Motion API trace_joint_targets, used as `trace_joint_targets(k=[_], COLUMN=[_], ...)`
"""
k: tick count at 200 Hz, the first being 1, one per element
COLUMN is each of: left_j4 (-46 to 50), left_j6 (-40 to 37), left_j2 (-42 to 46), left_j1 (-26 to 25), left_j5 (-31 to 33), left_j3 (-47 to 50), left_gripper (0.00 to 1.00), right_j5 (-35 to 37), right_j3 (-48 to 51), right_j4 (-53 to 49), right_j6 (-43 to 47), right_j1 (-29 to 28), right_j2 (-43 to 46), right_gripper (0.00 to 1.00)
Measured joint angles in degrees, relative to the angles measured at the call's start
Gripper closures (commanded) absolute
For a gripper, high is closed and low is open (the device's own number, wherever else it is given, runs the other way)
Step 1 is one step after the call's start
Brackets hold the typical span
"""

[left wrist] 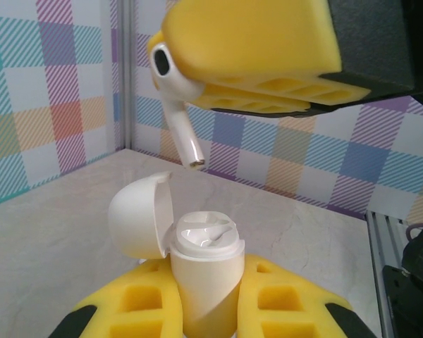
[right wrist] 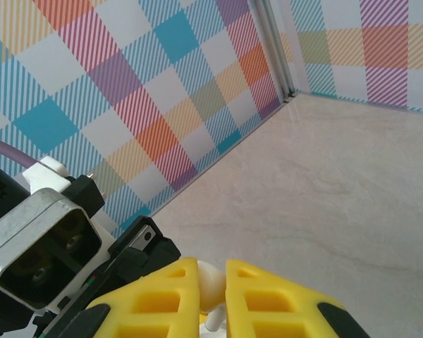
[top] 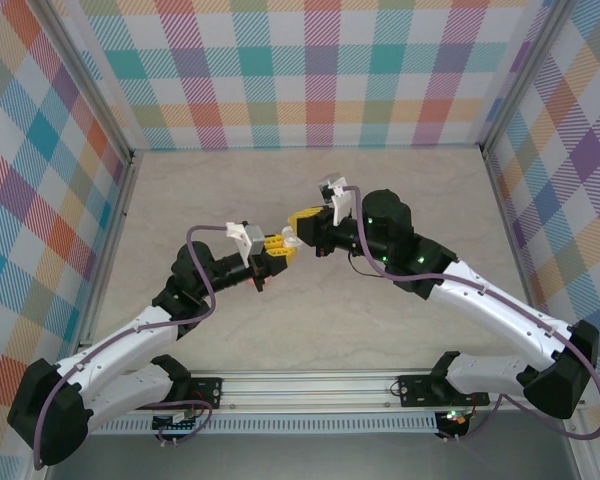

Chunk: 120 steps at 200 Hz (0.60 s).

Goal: Insert wireless bluetooth earbuds into charging case

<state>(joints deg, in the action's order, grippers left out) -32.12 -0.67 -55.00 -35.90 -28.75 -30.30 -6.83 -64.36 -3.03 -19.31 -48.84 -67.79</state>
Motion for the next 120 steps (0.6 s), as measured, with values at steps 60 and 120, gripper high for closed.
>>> trace_joint_targets(k=[60, 120], left_j4=[-1.25, -1.27], left_j6=[1.55, 2.84], left_j2=[0.02, 0.11], left_j1=[-0.02, -0.02], left_j5=[2.56, 3.34], left_j3=[-0.02, -0.13], left_gripper=[1.0, 1.0], right_j5=[0.17, 0.26], right_j3=[1.49, 2.03], right_j4=[0.55, 1.11], right_j6=[-0.22, -0.15], right_j1=[0.0, -0.39], right_j2=[0.02, -0.42], right_gripper=[0.87, 0.87])
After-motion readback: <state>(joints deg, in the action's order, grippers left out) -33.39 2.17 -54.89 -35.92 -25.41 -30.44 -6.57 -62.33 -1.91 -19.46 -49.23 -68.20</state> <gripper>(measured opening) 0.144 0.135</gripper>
